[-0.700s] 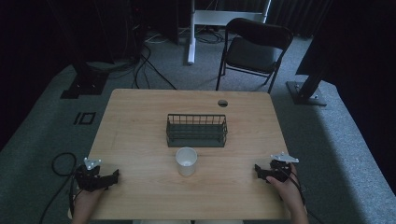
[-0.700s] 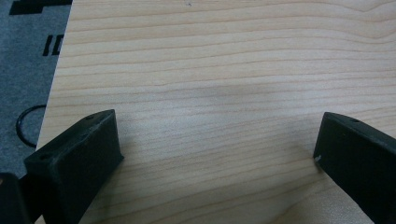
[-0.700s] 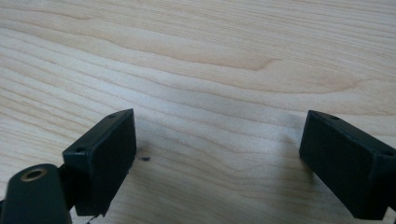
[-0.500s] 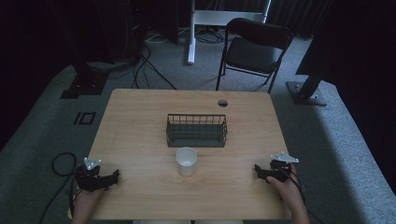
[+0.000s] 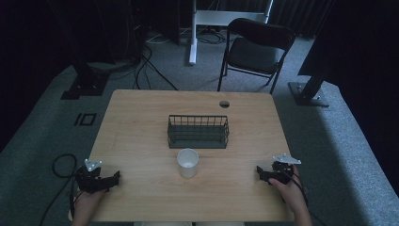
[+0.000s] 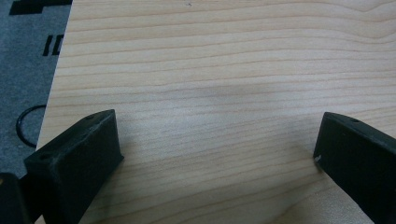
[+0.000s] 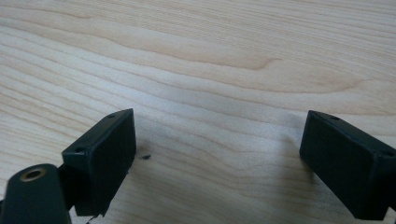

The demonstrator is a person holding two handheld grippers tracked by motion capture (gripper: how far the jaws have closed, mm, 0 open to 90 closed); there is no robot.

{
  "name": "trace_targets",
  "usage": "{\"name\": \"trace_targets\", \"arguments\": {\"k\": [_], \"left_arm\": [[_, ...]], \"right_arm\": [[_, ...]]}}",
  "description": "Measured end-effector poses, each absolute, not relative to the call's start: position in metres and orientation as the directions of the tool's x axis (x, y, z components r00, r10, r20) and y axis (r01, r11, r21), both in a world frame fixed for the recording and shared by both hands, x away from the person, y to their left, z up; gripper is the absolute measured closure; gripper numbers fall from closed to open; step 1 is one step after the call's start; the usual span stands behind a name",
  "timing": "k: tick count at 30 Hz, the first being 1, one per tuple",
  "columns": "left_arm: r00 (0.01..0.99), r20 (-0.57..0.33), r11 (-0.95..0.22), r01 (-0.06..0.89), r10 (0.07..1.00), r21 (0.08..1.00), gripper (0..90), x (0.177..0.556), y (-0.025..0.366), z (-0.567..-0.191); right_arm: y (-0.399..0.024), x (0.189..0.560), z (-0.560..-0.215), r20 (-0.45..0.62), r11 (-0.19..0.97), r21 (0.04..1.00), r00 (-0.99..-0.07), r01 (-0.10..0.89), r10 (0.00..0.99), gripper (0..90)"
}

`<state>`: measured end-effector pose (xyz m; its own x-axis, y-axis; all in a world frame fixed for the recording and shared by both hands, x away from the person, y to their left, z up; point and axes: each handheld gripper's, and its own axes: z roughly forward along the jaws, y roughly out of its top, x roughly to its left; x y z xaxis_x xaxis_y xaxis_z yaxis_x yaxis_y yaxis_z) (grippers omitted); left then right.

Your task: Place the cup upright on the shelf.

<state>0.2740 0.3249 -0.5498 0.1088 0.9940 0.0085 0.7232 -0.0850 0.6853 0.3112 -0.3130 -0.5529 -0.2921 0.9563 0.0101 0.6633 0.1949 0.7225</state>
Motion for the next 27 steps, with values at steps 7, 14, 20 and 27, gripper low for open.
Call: {"name": "trace_targets", "arguments": {"k": [7, 14, 20, 27], "left_arm": [[0.108, 0.008, -0.084, 0.723, 0.994, 0.686, 0.8, 0.274, 0.325, -0.55], [0.108, 0.008, -0.084, 0.723, 0.994, 0.686, 0.8, 0.274, 0.325, -0.55], [0.108, 0.008, -0.084, 0.723, 0.994, 0.686, 0.8, 0.274, 0.325, -0.55], [0.108, 0.008, -0.084, 0.723, 0.994, 0.686, 0.8, 0.274, 0.325, -0.55]], "right_arm": [[-0.311, 0.31, -0.553, 0.01, 0.198, 0.722, -0.296, 0.663, 0.955, 10.5], [-0.307, 0.309, -0.553, 0.017, 0.207, 0.725, -0.317, 0.657, 0.948, 10.5], [-0.301, 0.31, -0.551, 0.036, 0.199, 0.735, -0.33, 0.648, 0.943, 10.5], [-0.292, 0.313, -0.546, 0.038, 0.214, 0.744, -0.36, 0.633, 0.932, 10.6]]}}
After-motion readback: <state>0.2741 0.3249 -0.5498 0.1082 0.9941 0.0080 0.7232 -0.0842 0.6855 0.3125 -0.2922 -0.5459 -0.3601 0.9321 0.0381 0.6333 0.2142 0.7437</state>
